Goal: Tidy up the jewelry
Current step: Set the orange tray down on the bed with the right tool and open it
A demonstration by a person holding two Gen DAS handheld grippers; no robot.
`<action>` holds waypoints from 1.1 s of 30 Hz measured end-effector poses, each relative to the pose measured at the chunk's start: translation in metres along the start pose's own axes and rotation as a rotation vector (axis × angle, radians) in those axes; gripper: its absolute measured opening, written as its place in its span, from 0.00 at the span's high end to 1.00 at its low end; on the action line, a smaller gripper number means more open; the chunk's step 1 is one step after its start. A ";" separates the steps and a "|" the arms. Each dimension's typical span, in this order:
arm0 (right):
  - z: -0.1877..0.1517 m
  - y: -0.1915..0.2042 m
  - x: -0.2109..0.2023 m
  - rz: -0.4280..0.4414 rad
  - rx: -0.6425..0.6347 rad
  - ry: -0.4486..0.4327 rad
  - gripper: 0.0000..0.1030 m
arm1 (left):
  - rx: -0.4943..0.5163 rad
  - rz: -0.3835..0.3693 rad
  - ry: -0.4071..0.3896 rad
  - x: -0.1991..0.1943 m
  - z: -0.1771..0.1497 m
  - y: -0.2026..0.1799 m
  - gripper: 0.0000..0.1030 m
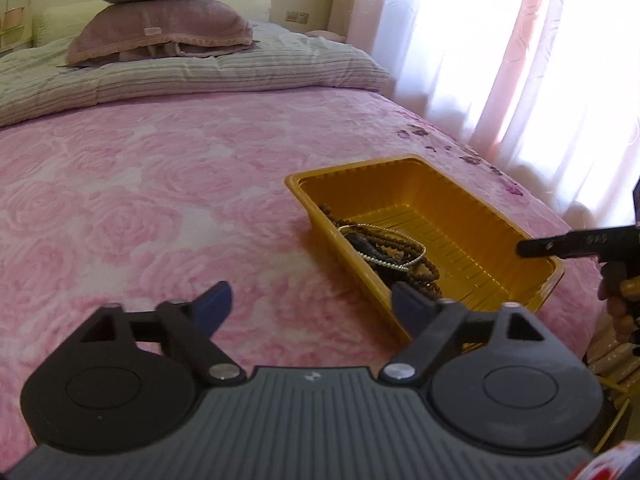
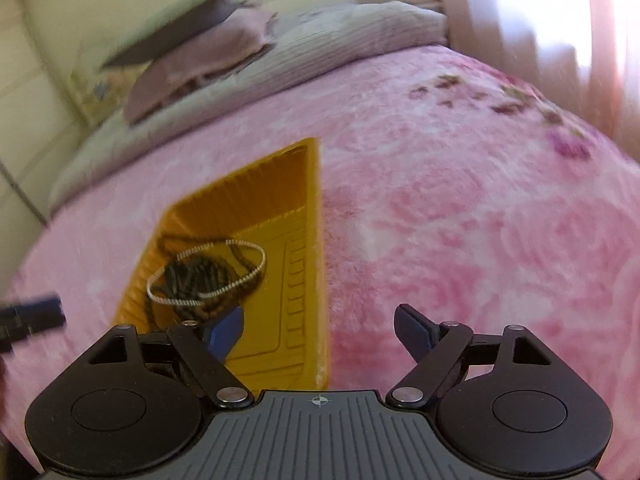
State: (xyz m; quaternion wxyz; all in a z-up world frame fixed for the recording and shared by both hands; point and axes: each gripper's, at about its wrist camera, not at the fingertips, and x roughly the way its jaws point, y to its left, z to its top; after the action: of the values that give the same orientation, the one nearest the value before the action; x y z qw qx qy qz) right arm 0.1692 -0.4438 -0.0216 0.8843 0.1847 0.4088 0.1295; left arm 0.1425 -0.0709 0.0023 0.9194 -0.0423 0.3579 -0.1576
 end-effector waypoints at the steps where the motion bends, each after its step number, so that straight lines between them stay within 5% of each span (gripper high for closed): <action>1: 0.001 -0.003 -0.005 -0.002 0.027 -0.012 0.20 | -0.007 0.004 0.002 -0.001 -0.002 0.000 0.12; 11: -0.026 0.029 -0.052 -0.149 0.033 -0.090 0.20 | -0.057 0.073 0.006 -0.029 -0.028 -0.005 0.01; 20: -0.071 0.100 -0.046 -0.232 -0.264 0.013 0.20 | -0.173 0.172 0.042 -0.065 -0.063 -0.003 0.01; 26: -0.101 0.132 -0.041 -0.164 -0.274 0.054 0.20 | -0.203 0.206 0.061 -0.083 -0.083 0.000 0.01; 33: -0.120 0.165 -0.038 -0.196 -0.329 0.057 0.20 | -0.213 0.184 0.090 -0.094 -0.099 -0.004 0.01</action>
State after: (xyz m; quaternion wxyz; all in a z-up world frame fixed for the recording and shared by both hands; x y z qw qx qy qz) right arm 0.0399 -0.2837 0.0040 0.8991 -0.0068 0.4230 0.1128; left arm 0.0096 -0.0407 -0.0092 0.9033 -0.0994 0.4160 -0.0353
